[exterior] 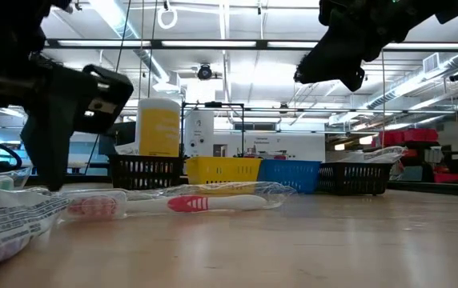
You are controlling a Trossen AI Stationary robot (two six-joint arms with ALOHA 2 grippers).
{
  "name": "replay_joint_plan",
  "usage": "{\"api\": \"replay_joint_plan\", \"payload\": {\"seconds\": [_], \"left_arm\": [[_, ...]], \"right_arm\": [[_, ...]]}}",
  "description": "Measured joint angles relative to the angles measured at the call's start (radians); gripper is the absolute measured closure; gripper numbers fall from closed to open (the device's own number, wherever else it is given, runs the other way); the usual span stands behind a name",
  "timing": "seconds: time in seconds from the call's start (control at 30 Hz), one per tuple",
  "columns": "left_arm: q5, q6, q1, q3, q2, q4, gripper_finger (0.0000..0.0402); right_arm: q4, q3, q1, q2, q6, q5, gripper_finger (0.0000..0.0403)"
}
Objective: Pick & Place Travel size toiletries
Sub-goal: Put the white toothpaste into the left black basket
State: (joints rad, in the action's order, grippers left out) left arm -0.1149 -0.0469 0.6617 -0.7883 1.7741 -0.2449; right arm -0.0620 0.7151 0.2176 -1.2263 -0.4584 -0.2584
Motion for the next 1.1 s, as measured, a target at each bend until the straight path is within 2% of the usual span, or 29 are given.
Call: {"api": "replay_joint_plan", "payload": {"seconds": [0.3,0.67,1.1], "left_arm": [[0.007,0.060,-0.002,-0.003,0.084,-0.038,0.0196],[0.002,0.036,-0.003,-0.001,0.089,-0.078,0.0246],[-0.019,0.019,-0.003,0.001,0.088,-0.097,0.0251]], "right_arm": [[0.000,0.000,0.000,0.000,0.000,0.000,0.0284],[0.000,0.000,0.000,0.000,0.000,0.000,0.0284],[0.000,0.000,0.000,0.000,0.000,0.000,0.0284]]}}
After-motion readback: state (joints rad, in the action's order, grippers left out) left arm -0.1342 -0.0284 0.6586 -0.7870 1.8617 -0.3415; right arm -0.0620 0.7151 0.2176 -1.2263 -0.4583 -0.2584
